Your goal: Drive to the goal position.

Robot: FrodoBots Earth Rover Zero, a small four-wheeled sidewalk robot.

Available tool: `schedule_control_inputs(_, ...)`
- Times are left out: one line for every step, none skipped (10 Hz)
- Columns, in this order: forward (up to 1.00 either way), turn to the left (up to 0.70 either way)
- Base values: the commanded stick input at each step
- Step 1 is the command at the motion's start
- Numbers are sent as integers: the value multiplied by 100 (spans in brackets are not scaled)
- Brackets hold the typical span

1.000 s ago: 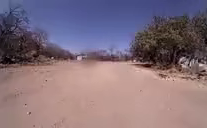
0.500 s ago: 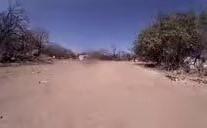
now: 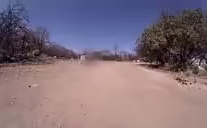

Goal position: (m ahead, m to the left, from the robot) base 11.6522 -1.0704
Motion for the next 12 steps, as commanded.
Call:
schedule_control_inputs(100, 0)
schedule_control_inputs(100, 0)
schedule_control_inputs(100, -7)
schedule_control_inputs(100, -18)
schedule_control_inputs(100, -24)
schedule_control_inputs(100, -11)
schedule_control_inputs(100, 0)
schedule_control_inputs(100, 0)
schedule_control_inputs(100, 0)
schedule_control_inputs(100, -27)
schedule_control_inputs(100, -27)
schedule_control_inputs(100, -27)
